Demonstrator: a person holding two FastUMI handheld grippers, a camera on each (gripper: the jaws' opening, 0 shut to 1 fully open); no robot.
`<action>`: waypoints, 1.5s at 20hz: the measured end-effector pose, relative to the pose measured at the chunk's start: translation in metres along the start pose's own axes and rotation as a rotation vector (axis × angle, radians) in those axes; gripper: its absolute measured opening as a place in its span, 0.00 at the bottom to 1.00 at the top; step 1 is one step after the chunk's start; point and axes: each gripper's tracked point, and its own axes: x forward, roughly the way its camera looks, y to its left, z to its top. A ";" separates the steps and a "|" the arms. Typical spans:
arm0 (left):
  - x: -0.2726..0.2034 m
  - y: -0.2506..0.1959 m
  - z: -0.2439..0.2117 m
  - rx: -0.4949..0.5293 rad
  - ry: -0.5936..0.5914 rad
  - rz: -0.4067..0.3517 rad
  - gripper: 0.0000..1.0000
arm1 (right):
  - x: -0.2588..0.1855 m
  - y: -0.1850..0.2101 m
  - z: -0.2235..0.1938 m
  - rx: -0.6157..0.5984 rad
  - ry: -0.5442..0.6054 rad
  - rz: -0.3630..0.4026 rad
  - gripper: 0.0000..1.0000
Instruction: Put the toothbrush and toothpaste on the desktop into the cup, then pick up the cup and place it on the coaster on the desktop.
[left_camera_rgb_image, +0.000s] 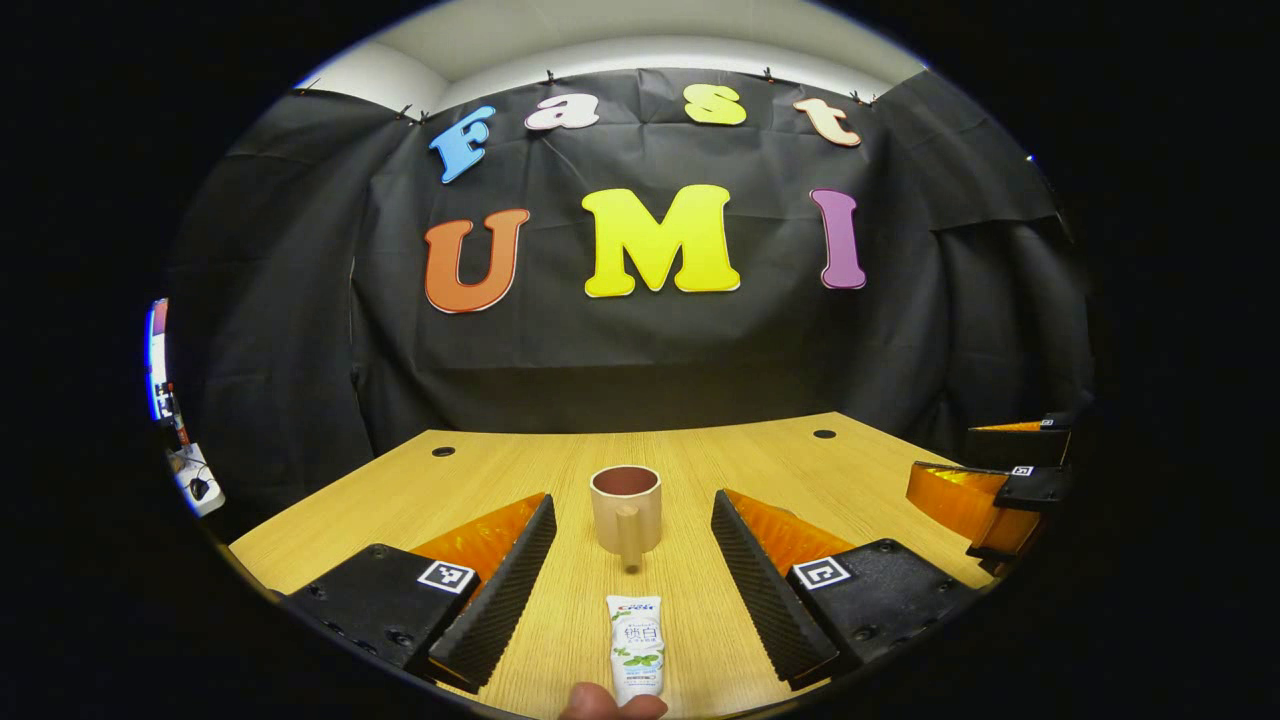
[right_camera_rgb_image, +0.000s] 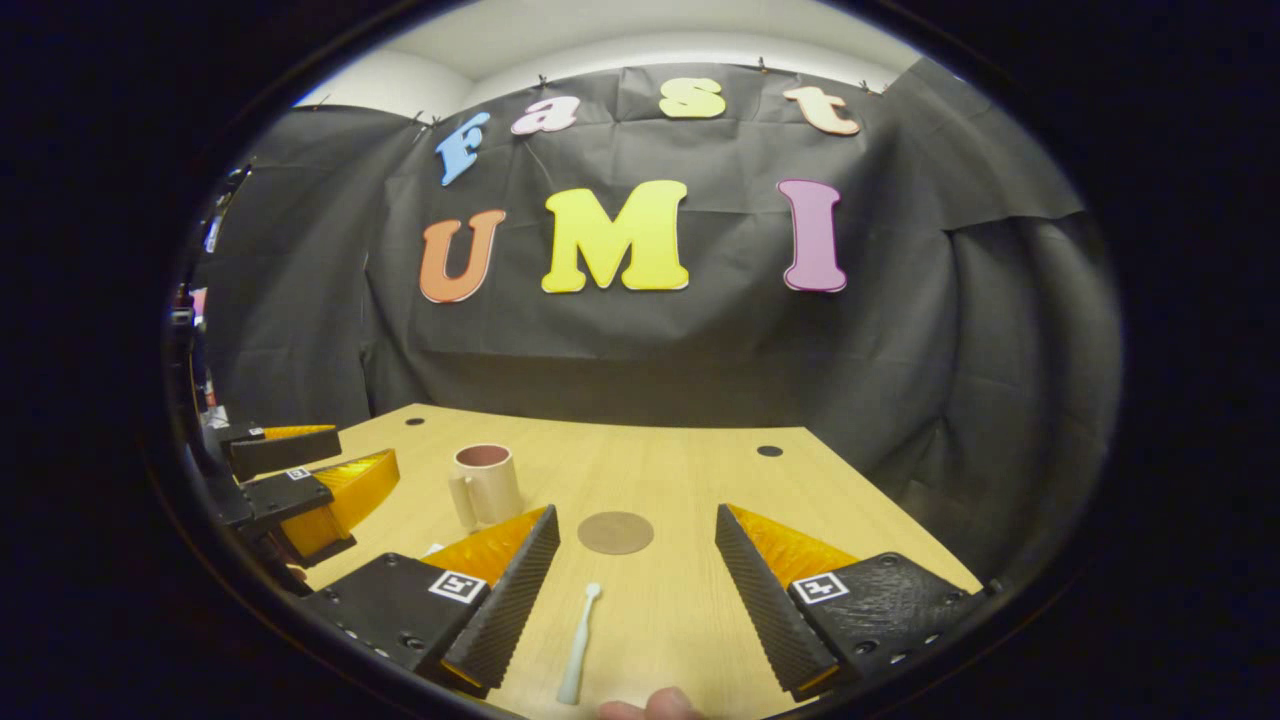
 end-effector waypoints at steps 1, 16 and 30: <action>0.000 0.000 -0.002 0.001 0.005 -0.002 0.99 | 0.000 0.000 0.000 0.001 0.003 0.001 0.95; -0.021 0.003 -0.107 -0.014 0.366 -0.037 0.99 | 0.001 0.008 -0.027 0.019 0.059 0.023 0.95; -0.034 -0.006 -0.168 -0.016 0.591 -0.051 0.83 | 0.004 -0.002 -0.045 0.044 0.112 0.011 0.95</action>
